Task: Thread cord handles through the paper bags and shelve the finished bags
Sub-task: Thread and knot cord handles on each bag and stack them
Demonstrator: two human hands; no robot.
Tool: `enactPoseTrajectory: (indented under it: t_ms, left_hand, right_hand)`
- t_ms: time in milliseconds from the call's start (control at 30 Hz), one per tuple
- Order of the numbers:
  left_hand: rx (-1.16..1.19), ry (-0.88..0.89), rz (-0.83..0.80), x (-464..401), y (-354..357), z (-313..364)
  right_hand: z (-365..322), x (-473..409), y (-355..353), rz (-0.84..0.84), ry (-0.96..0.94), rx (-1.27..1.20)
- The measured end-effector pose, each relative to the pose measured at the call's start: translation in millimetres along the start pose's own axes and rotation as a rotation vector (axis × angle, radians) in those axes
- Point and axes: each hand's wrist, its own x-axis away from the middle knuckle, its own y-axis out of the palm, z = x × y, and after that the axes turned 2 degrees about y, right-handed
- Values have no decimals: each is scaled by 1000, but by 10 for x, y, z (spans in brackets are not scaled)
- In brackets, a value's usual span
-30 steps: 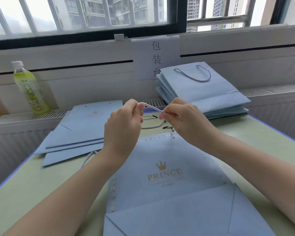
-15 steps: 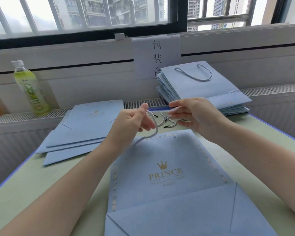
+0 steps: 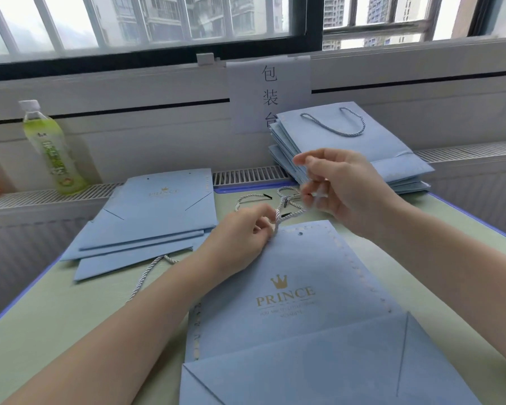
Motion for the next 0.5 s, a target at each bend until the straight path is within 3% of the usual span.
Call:
enactPoseTrajectory:
  t_ms: [67, 167, 233, 367, 500]
  left_hand:
    - [41, 21, 47, -3, -1, 5]
    - [132, -7, 95, -11, -4, 16]
    - [104, -23, 71, -17, 7, 1]
    - [-6, -26, -33, -23, 48, -48]
    - [-28, -31, -43, -25, 29, -44]
  right_hand:
    - [-22, -40, -58, 128, -58, 62]
    - [44, -81, -107, 169, -182, 508]
    - [108, -78, -92, 74, -126, 754]
    - [245, -28, -38, -286, -9, 1141]
    - [264, 53, 0, -428, 42, 1276]
